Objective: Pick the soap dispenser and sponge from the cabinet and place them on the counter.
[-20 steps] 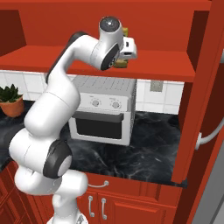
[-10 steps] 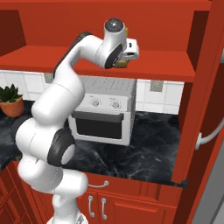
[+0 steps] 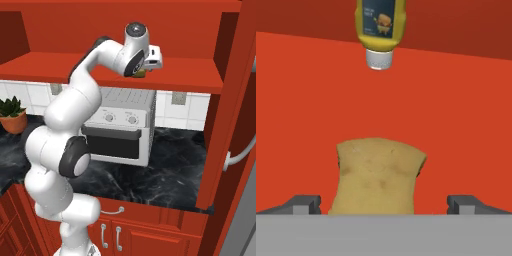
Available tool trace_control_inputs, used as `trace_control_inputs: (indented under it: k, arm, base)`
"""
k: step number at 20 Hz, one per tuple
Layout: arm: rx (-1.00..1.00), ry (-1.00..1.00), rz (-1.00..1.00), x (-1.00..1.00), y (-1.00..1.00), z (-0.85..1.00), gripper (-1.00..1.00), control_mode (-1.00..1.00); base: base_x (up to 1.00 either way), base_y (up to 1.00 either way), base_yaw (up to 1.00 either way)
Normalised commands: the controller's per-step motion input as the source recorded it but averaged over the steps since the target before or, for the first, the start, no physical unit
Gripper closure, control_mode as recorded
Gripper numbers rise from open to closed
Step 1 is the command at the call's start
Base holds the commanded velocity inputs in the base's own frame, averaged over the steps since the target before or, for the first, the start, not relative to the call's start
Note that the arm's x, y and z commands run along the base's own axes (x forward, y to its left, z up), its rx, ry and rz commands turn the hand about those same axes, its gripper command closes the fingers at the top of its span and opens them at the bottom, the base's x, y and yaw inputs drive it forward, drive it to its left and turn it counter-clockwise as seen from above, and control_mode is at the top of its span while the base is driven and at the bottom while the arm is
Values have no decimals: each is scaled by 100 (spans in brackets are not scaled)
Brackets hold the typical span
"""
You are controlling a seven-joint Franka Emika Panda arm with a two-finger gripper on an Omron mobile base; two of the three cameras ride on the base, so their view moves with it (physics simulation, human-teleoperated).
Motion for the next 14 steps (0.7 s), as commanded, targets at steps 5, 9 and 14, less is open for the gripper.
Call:
trace_control_inputs:
  k: [5, 9, 14]
  arm:
    - [-1, 4, 0, 21, -7, -17, -100, -100]
    - [-1, 3, 0, 6, -10, -19, 100, -100]
    - [0, 0, 0, -6, -15, -18, 100, -100]
  base:
    - [0, 0, 0]
    - [0, 0, 0]
    - [0, 0, 0]
